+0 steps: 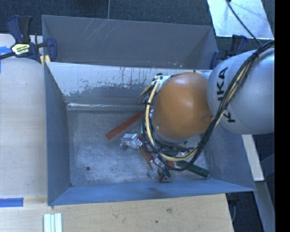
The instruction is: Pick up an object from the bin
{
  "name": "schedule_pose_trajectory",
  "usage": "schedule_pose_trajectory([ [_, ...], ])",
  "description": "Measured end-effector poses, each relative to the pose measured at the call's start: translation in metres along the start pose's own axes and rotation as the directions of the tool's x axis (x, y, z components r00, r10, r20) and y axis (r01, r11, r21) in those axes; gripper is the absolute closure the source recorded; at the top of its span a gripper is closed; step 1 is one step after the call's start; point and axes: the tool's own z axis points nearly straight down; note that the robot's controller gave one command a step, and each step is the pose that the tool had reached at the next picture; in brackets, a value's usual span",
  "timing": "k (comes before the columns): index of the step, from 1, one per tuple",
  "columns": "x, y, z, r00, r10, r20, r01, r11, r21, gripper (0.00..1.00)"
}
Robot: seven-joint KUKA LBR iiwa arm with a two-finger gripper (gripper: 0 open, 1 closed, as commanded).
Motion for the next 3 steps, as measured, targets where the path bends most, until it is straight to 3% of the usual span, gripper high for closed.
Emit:
schedule_pose_trajectory([
  [1,-0.083,-0.033,-0.055,0.969,-0.248,0.004,0.248,0.969,-0.001,0.0],
  [2,-0.065,-0.059,0.067,0.975,0.222,-0.005,-0.222,0.975,-0.004,0.0],
  [3,-0.067,-0.06,0.064,0.975,0.223,0.0,-0.223,0.975,-0.003,1.0],
])
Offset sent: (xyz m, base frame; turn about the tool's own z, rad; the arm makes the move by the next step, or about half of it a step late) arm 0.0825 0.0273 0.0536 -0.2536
